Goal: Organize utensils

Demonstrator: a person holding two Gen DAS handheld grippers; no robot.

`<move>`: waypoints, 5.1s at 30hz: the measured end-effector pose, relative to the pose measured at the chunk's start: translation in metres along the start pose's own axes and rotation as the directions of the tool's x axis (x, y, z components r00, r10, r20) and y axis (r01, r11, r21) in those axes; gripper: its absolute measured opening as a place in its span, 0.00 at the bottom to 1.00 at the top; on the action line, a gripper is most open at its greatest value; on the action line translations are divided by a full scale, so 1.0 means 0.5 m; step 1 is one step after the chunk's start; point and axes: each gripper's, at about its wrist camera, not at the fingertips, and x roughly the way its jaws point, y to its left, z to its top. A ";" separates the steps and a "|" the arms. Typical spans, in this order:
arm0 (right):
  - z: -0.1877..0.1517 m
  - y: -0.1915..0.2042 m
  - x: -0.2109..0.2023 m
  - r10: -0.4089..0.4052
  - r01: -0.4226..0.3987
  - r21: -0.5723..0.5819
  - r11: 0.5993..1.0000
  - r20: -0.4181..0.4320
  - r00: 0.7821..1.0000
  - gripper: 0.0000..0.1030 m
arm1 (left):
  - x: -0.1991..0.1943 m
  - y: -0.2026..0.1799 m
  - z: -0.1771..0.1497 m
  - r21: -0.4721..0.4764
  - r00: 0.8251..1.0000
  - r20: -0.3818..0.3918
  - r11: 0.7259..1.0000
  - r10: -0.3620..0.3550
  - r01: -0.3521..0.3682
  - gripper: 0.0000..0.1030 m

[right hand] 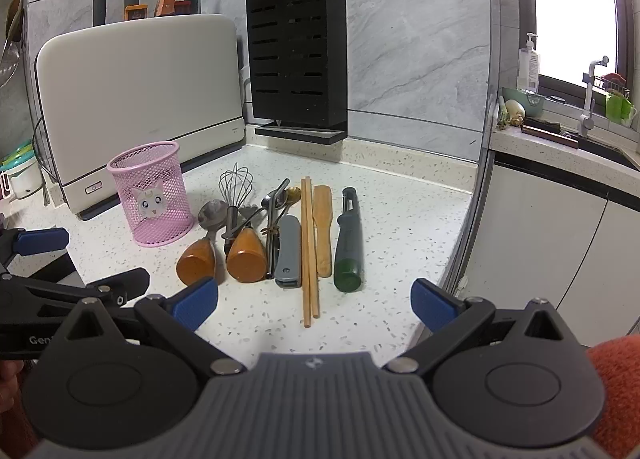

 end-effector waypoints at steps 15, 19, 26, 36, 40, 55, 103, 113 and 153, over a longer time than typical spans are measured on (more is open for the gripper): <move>0.002 0.007 0.001 -0.003 0.002 -0.020 1.000 -0.014 1.000 0.97 | 0.002 -0.002 -0.002 -0.002 1.000 0.004 1.000 -0.003 0.003 1.00; 0.004 0.007 0.003 -0.003 0.002 -0.022 1.000 -0.016 1.000 0.97 | 0.002 -0.002 -0.002 -0.003 1.000 0.004 1.000 -0.002 0.002 1.00; 0.003 0.007 0.003 -0.001 0.001 -0.023 1.000 -0.017 1.000 0.97 | 0.001 -0.002 -0.002 -0.002 1.000 0.004 1.000 -0.002 0.002 1.00; 0.003 0.007 0.004 0.000 0.000 -0.024 1.000 -0.017 1.000 0.97 | -0.001 -0.003 -0.001 -0.001 1.000 0.003 1.000 -0.001 0.001 1.00; 0.002 0.007 0.004 -0.001 0.000 -0.024 1.000 -0.017 1.000 0.97 | -0.001 -0.003 -0.001 -0.001 1.000 0.003 1.000 0.000 0.000 1.00; 0.035 0.000 0.011 -0.020 0.020 -0.011 1.000 -0.025 0.999 0.97 | 0.018 0.029 0.033 -0.081 0.996 -0.062 0.995 -0.060 0.055 1.00; 0.270 0.033 0.334 0.252 -0.291 -0.088 0.953 -0.305 0.918 0.83 | 0.197 0.140 0.156 0.027 0.994 -0.066 0.995 -0.092 0.094 1.00; 0.284 0.060 0.388 0.296 -0.330 -0.029 0.943 -0.374 0.879 0.52 | 0.200 0.152 0.164 0.046 0.989 -0.075 0.990 -0.131 0.135 1.00; 0.297 0.141 0.500 0.235 -0.273 -0.002 0.962 -0.498 0.835 0.34 | 0.190 0.185 0.173 -0.012 0.980 -0.104 0.985 -0.170 0.170 1.00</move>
